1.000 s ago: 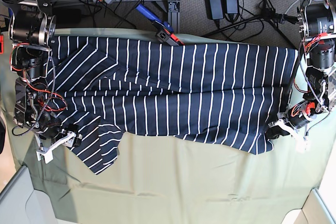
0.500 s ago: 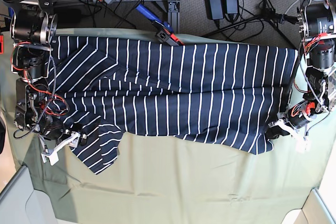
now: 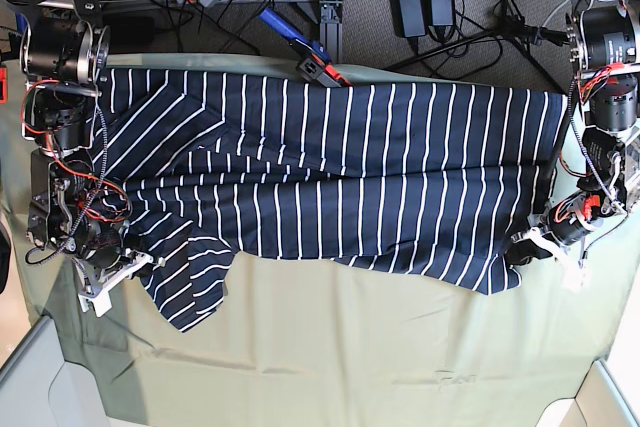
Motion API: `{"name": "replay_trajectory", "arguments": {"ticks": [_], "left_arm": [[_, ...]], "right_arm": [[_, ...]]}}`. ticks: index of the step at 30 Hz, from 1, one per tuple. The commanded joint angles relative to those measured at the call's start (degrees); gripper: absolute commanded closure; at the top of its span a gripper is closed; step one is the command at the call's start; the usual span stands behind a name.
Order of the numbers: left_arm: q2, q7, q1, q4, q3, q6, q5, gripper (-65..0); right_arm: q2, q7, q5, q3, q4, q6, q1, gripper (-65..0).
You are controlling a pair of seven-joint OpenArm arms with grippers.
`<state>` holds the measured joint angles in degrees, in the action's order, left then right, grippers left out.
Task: Fold the T-shirt properly
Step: 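Lift the grasped layers with both grippers and fold them toward the collar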
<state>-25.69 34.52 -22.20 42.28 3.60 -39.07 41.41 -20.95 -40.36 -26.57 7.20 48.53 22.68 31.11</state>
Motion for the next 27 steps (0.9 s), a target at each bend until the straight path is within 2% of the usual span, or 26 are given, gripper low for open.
{"name": "replay_trajectory", "arguments": {"ticks": [1, 5, 9, 11, 15, 19, 22, 27], "left_arm": [[-0.7, 0.02, -1.14, 0.61, 0.07, -0.93, 0.63, 0.0], [-1.68, 0.98, -1.11, 1.4, 0.07, -0.93, 3.8, 0.0], [-3.48, 9.2, -0.92, 5.88, 0.07, -0.93, 9.57, 0.0], [-4.59, 12.59, 0.13, 9.84, 0.07, -0.93, 12.68, 0.0], [-6.82, 15.93, 3.87, 20.13, 0.07, -0.93, 17.0, 0.0], [-8.55, 17.2, 8.11, 29.31, 0.07, -0.93, 17.53, 0.0], [-9.9, 17.2, 10.67, 32.59, 0.07, -0.93, 17.49, 0.0], [-12.79, 17.2, 13.79, 32.89, 0.07, -0.93, 17.55, 0.0]], "right_arm": [[-0.79, 0.85, -0.61, 0.17, 1.25, 3.23, 1.73, 0.0], [-0.92, -0.31, -0.66, 0.17, 1.31, 3.23, 1.73, 0.0], [-0.94, -4.81, -0.66, 0.76, 3.52, 3.23, 1.33, 0.0], [-1.01, -5.09, -0.72, 1.7, 7.17, 3.23, -0.39, 0.0], [-0.94, -6.4, -1.77, 4.81, 18.71, 3.26, -5.64, 0.0], [-1.81, -11.5, -4.11, 7.26, 27.23, 3.26, -10.62, 0.0], [-3.04, -11.54, -7.15, 8.33, 30.45, 3.26, -14.86, 0.0], [-3.5, -12.02, -7.65, 12.11, 36.48, 3.28, -21.59, 0.0]]}}
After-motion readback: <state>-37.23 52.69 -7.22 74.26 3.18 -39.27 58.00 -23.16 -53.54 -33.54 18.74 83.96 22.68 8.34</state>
